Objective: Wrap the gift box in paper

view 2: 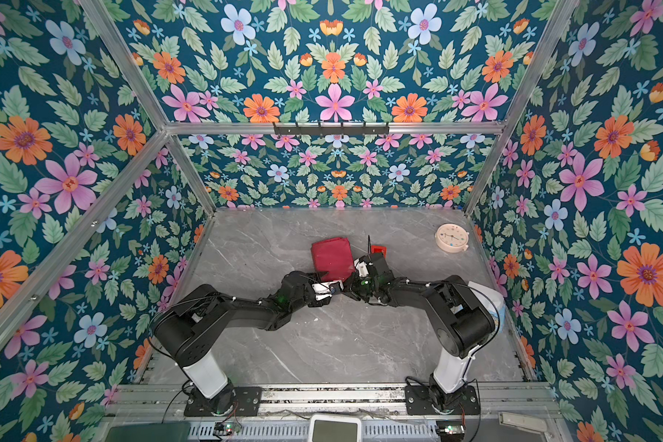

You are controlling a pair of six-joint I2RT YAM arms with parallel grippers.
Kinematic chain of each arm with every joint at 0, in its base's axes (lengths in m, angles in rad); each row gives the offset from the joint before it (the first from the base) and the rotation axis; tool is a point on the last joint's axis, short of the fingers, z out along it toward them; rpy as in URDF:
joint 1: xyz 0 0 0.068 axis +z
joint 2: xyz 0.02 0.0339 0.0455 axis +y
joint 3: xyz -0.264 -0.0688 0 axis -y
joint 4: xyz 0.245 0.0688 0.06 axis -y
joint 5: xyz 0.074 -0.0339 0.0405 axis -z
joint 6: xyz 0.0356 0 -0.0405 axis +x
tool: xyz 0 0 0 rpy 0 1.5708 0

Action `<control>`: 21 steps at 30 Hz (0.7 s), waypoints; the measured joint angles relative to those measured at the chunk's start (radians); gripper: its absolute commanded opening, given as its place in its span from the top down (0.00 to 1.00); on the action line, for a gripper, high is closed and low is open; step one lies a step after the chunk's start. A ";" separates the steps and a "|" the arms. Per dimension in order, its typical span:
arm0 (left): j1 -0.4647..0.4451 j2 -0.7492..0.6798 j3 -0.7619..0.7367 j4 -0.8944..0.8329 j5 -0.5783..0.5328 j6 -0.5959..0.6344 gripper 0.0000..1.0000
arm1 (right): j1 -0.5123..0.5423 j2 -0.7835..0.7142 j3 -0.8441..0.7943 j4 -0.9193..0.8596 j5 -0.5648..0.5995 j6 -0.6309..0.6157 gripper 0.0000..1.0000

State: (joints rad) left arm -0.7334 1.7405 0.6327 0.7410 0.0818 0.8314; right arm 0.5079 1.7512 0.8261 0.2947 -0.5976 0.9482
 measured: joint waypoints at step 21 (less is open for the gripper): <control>0.000 0.002 0.002 0.003 0.003 -0.014 0.29 | 0.034 -0.020 -0.042 0.005 0.093 0.127 0.60</control>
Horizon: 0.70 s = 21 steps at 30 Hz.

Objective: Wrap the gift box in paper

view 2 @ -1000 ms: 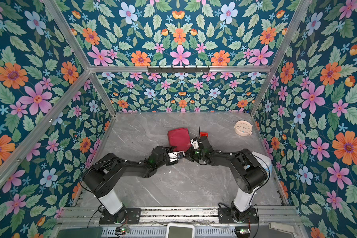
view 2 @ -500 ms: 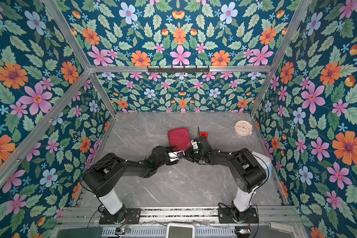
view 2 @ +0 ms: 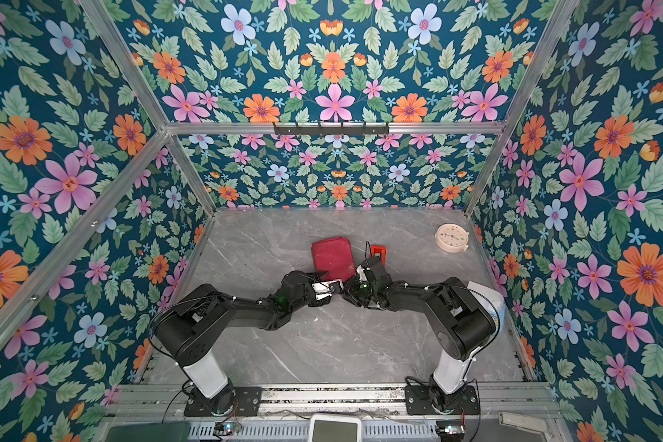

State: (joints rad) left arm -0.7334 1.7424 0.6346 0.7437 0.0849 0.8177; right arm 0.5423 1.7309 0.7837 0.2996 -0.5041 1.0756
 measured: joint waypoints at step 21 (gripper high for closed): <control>0.000 0.000 0.000 0.000 0.003 0.000 0.29 | 0.018 -0.031 -0.053 0.018 0.089 0.049 0.47</control>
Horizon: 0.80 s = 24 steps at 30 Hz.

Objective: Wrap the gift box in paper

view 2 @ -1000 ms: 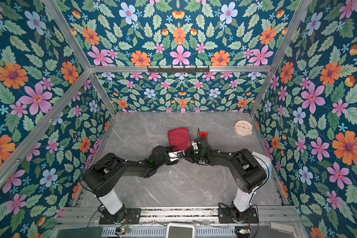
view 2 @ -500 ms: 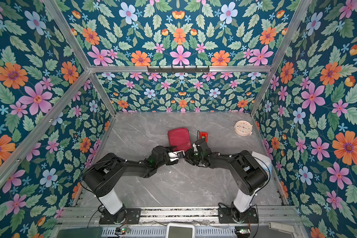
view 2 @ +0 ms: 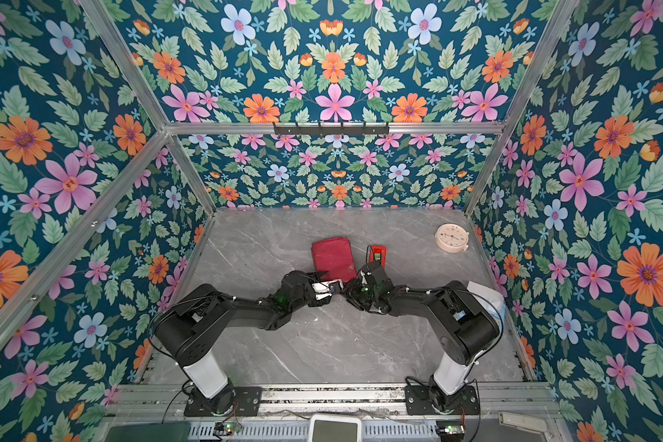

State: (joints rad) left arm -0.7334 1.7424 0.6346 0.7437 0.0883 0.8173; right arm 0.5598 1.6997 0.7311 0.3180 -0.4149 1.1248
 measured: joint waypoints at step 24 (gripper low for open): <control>0.000 0.001 0.002 0.000 0.002 -0.001 0.29 | 0.050 -0.234 -0.082 -0.079 0.131 -0.134 0.72</control>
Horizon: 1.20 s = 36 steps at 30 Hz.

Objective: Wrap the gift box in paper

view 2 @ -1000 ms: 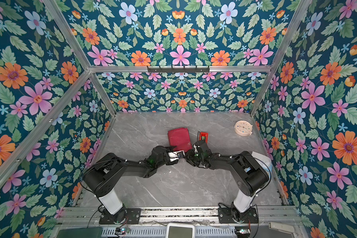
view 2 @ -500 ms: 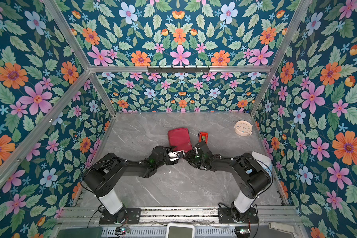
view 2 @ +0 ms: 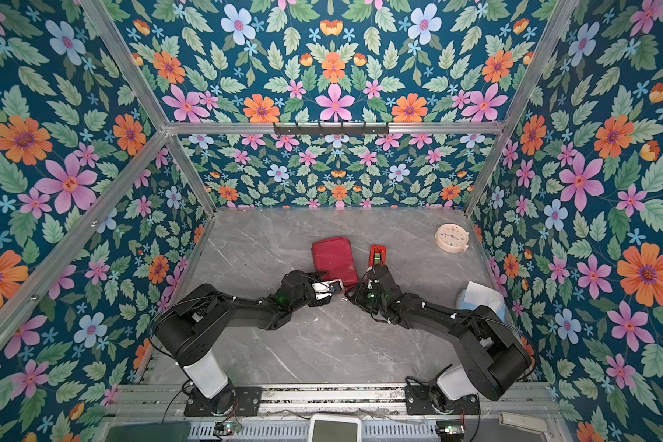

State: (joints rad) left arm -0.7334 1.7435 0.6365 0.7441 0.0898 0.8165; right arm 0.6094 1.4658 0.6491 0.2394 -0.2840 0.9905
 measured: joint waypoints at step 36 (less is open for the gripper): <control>0.000 0.003 0.005 -0.003 0.007 -0.005 0.29 | 0.029 0.269 0.008 0.283 0.132 -0.071 0.90</control>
State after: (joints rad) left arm -0.7330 1.7462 0.6418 0.7410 0.0971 0.8116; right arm 0.6384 1.7351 0.6571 0.5228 -0.1520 0.9195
